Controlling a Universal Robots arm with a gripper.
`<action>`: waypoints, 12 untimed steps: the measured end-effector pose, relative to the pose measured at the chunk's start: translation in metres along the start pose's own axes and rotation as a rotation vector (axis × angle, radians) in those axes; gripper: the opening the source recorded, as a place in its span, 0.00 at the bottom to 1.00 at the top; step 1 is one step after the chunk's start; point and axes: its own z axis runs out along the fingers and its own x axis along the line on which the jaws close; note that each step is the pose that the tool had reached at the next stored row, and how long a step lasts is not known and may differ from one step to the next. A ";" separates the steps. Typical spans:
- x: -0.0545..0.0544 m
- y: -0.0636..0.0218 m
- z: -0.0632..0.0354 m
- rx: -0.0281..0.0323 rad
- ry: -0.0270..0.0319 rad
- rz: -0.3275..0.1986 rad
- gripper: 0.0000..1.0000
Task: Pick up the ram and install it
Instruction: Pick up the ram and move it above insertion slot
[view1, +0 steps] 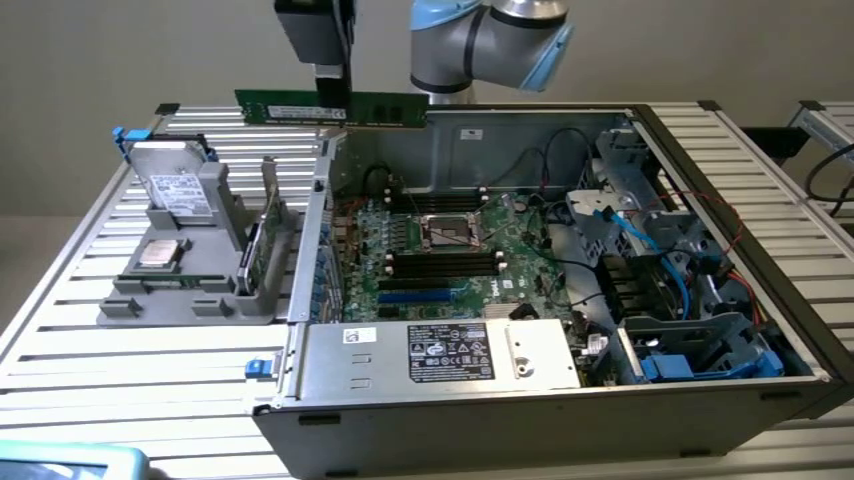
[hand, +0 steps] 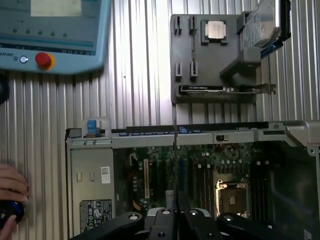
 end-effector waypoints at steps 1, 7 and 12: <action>0.000 -0.0044 -0.0001 -0.0001 -0.0008 -0.001 0.13; -0.002 -0.0315 -0.0009 -0.0004 -0.0039 -0.006 0.13; -0.003 -0.0544 -0.0008 -0.0004 -0.0042 -0.007 0.13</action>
